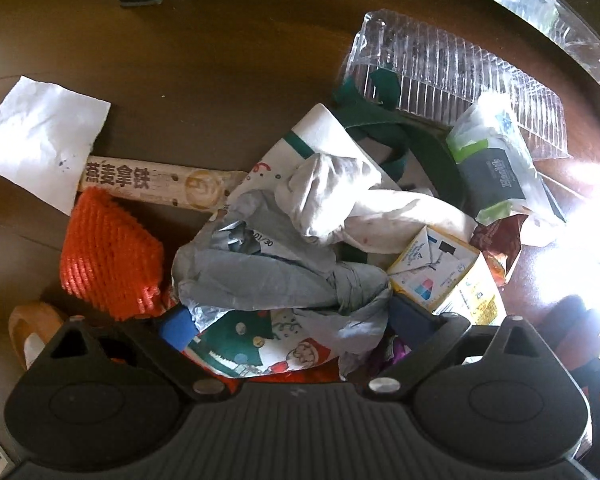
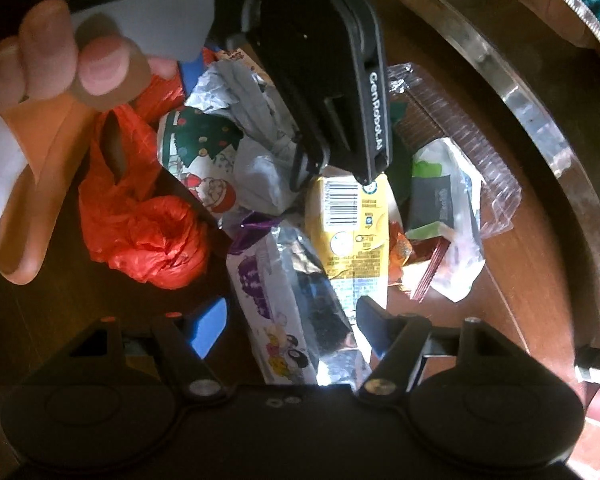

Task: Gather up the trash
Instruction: 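Lower both tools toward the trash pile on the floor, then grasp the grey plastic bag with the left tool while the right tool grasps the purple-white wrapper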

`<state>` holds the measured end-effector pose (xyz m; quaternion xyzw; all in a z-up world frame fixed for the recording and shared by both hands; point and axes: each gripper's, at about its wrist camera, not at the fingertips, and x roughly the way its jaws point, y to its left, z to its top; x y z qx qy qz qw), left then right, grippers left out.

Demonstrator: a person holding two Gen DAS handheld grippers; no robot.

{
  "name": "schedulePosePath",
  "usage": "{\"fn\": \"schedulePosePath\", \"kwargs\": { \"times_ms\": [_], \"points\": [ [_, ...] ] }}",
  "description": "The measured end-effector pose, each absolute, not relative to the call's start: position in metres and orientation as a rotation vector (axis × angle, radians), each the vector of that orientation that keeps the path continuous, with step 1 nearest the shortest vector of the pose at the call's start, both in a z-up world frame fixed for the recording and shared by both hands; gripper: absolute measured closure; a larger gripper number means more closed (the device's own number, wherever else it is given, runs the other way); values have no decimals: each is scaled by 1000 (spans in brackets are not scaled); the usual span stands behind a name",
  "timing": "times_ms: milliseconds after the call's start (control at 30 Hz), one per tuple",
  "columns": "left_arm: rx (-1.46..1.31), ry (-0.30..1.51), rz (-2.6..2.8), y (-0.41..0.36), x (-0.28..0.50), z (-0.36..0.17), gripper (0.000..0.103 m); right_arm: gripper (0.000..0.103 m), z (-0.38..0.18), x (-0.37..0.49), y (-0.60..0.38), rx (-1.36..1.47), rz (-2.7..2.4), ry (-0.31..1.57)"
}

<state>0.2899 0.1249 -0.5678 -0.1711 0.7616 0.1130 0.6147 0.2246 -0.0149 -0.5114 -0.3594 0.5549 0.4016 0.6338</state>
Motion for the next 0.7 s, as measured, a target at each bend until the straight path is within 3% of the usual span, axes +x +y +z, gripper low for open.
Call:
{"fn": "schedulePosePath", "kwargs": {
  "times_ms": [167,233,300,433,500,600,700],
  "points": [
    [-404,1745,245,123,289,-571,14,35,-516,223,-16,-825,925,1271],
    [-412,1741,240,122,289,-571,22,39,-518,221,-14,-826,928,1270],
    [-414,1751,232,119,291,-572,33,70,-520,219,-12,-852,916,1263],
    [-412,1764,217,117,288,-572,52,73,-520,219,-10,-844,923,1267],
    [-422,1763,212,111,291,-569,57,90,-520,218,-10,-863,926,1260],
    [-417,1758,205,107,291,-567,59,103,-519,220,-10,-866,920,1261],
    [-418,1765,214,108,290,-560,60,103,-513,220,-10,-857,927,1264]
  ]
}}
